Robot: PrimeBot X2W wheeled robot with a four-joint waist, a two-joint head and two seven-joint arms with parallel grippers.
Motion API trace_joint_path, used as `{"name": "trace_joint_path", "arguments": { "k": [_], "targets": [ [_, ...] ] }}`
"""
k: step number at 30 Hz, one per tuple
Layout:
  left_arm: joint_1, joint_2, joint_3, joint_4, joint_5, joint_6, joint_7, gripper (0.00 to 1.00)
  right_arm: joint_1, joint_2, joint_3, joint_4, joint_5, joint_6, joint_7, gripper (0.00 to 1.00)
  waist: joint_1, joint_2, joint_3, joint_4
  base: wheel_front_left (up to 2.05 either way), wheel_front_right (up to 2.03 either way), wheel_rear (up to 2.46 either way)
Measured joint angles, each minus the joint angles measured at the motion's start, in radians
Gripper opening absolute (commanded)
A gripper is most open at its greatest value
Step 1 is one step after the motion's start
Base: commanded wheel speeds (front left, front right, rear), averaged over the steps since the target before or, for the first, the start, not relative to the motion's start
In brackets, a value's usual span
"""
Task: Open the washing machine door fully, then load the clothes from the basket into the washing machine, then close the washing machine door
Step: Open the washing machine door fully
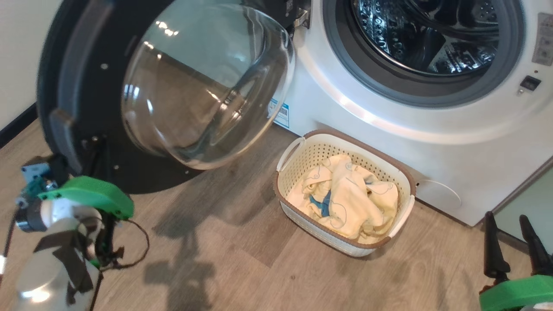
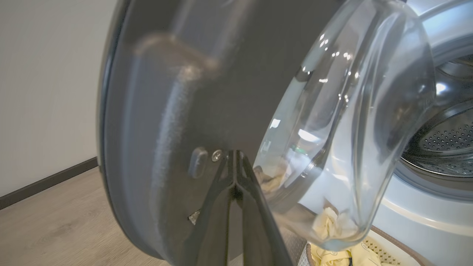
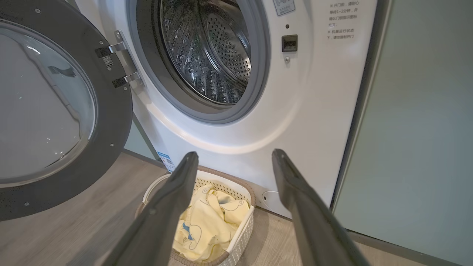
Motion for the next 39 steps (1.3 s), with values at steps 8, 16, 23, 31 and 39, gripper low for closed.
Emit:
{"name": "trace_joint_path", "arguments": {
  "k": [8,16,23,31,39],
  "targets": [
    [-0.057,-0.018,0.139,0.058,0.029,-0.025,0.0,0.0,-0.036,-0.011,0.006,-0.003,0.0,0.0,0.0,1.0,0.0,0.0,0.04,-0.018,0.0,0.0,0.0],
    [-0.119,-0.051,0.257,0.116,0.075,-0.059,-0.004,0.0,-0.058,-0.026,0.01,-0.004,0.0,0.0,0.0,1.0,0.0,0.0,0.073,-0.037,0.0,0.0,0.0],
    [-0.156,-0.06,0.336,0.176,0.121,-0.1,-0.004,0.0,-0.059,-0.026,0.011,-0.002,0.008,0.0,0.0,1.0,0.0,0.0,0.073,-0.051,0.0,0.0,0.0],
    [-0.16,-0.087,0.381,0.179,0.198,-0.153,-0.004,0.0,-0.058,-0.014,0.007,0.005,0.008,0.0,0.0,1.0,-0.0001,0.0,0.037,-0.06,0.0,0.0,0.0],
    [-0.096,-0.129,0.373,0.105,0.242,-0.188,-0.005,0.0,-0.05,0.005,0.005,0.01,0.008,0.0,0.0,1.0,-0.0002,0.0001,-0.009,-0.072,0.0,0.0,0.0]
  ]
}}
